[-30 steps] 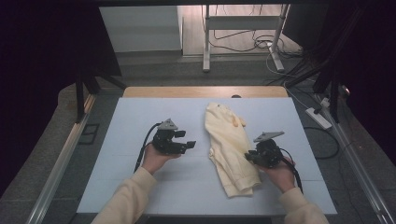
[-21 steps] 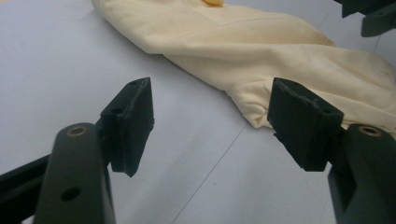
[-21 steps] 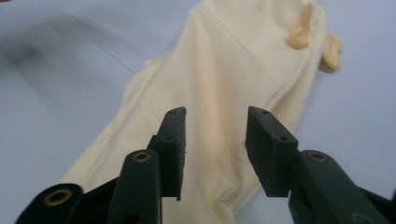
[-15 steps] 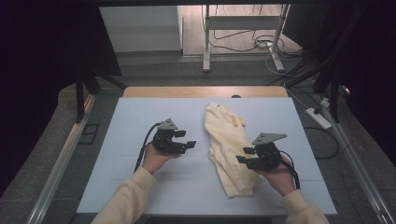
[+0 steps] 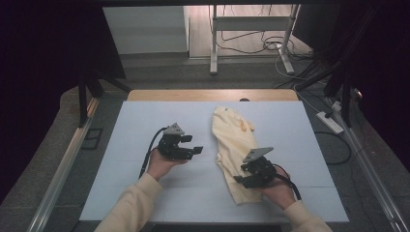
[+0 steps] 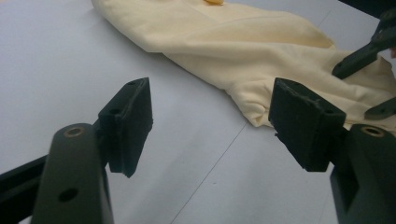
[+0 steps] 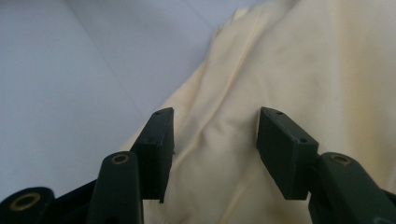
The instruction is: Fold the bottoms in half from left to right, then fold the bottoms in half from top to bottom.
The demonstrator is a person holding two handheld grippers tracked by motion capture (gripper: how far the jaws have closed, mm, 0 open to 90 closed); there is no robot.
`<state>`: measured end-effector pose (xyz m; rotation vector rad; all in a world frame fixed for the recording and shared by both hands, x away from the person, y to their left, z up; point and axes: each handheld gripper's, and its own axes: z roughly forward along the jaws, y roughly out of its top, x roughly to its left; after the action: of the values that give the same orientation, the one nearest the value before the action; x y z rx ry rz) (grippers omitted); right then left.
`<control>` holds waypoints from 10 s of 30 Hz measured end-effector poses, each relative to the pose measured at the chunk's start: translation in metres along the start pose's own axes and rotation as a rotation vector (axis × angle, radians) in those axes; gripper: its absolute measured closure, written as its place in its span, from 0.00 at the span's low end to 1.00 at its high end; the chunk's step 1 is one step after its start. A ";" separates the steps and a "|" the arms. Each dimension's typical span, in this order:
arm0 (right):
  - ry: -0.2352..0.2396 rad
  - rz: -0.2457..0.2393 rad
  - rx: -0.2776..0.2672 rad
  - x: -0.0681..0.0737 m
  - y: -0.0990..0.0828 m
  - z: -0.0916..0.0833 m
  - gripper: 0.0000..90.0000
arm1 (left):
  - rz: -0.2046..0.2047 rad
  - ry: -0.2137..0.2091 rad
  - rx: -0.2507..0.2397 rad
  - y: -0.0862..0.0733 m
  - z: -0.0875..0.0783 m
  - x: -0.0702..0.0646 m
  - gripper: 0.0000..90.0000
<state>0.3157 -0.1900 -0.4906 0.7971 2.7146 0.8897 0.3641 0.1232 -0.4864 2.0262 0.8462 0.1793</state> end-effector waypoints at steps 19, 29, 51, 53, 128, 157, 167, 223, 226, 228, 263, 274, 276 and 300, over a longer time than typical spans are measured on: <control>0.009 -0.002 0.021 -0.003 -0.003 0.003 0.94 | 0.001 0.002 -0.003 0.000 -0.001 0.001 0.34; 0.090 -0.014 -0.118 0.006 0.007 -0.015 0.94 | -0.002 0.006 -0.012 0.001 -0.004 0.002 0.34; 0.044 0.025 -0.173 -0.001 0.004 -0.023 0.57 | -0.003 0.003 -0.009 0.000 -0.005 0.004 0.33; 0.018 0.047 -0.184 -0.007 0.003 -0.027 0.54 | -0.004 0.005 -0.009 0.000 -0.004 0.003 0.33; -0.087 0.215 -0.053 -0.027 -0.036 -0.031 0.35 | -0.012 0.029 0.017 -0.032 -0.036 -0.008 0.31; 0.020 0.294 0.050 -0.026 -0.039 -0.009 0.75 | 0.013 0.034 0.035 -0.032 -0.033 -0.012 0.31; 0.064 0.261 0.007 -0.017 -0.031 0.000 0.85 | 0.009 0.035 0.032 -0.031 -0.034 -0.011 0.31; 0.028 0.187 -0.168 0.001 -0.025 -0.015 0.45 | 0.016 0.016 0.024 -0.025 -0.029 -0.007 0.31; 0.011 0.185 -0.186 -0.002 -0.025 -0.017 0.44 | 0.015 0.017 0.021 -0.025 -0.030 -0.006 0.30; 0.003 0.189 -0.194 -0.005 -0.025 -0.018 0.43 | 0.012 0.018 0.020 -0.025 -0.030 -0.006 0.31; -0.059 0.205 -0.189 -0.043 -0.013 -0.014 0.42 | -0.042 0.002 0.045 -0.012 -0.011 0.001 0.27; -0.063 0.207 -0.198 -0.054 -0.001 -0.012 0.42 | -0.053 0.001 0.071 0.001 0.005 0.002 0.26; -0.066 0.211 -0.203 -0.057 0.002 -0.011 0.42 | -0.055 0.008 0.074 0.006 0.008 0.004 0.26; -0.126 0.228 -0.162 -0.090 0.033 0.014 0.41 | -0.039 0.054 0.082 0.039 0.033 0.023 0.26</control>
<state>0.4104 -0.2095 -0.4829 1.1020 2.4416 1.0506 0.4150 0.1004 -0.4793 2.0878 0.9400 0.1801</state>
